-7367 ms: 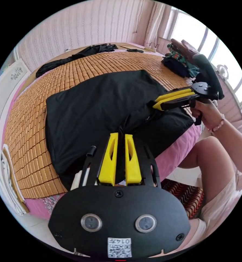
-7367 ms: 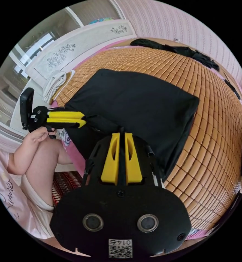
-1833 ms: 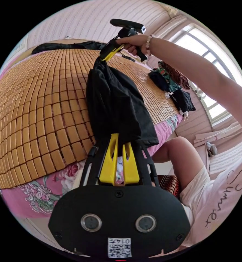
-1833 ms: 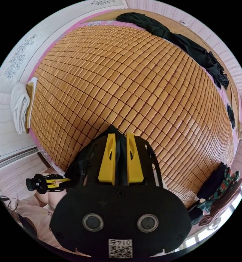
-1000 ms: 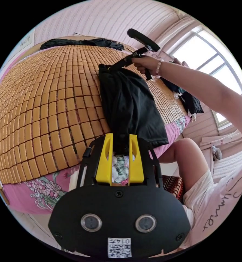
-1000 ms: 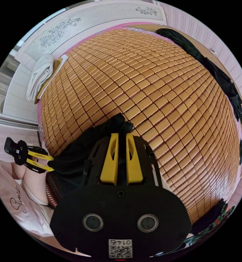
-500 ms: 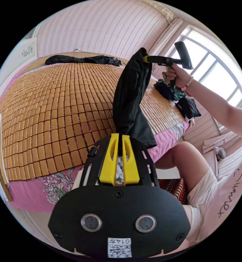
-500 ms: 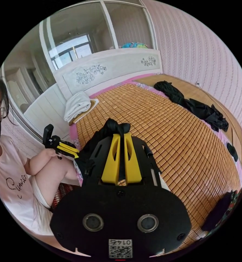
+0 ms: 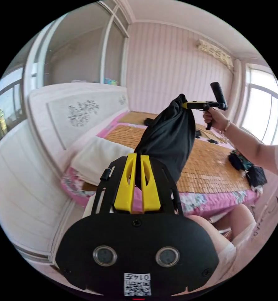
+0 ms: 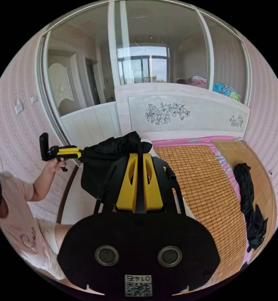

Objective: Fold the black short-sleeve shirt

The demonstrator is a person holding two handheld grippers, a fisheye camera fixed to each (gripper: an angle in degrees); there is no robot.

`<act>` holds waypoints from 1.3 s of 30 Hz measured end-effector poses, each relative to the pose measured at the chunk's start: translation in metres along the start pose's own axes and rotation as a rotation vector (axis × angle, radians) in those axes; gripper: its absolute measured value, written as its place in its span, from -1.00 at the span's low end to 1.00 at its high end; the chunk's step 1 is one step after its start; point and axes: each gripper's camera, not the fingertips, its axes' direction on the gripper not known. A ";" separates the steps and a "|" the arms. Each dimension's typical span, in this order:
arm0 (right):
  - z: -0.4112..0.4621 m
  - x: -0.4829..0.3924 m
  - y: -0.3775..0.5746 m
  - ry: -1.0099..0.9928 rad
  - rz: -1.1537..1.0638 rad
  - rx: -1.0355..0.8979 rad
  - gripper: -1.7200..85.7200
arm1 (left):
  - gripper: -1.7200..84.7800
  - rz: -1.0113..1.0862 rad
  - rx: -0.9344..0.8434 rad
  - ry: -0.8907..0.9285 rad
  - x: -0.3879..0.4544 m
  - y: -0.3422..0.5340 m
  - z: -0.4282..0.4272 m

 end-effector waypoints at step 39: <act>-0.354 -0.338 0.719 1.595 1.246 0.030 -0.65 | -0.72 0.801 -0.118 0.930 0.704 0.218 0.121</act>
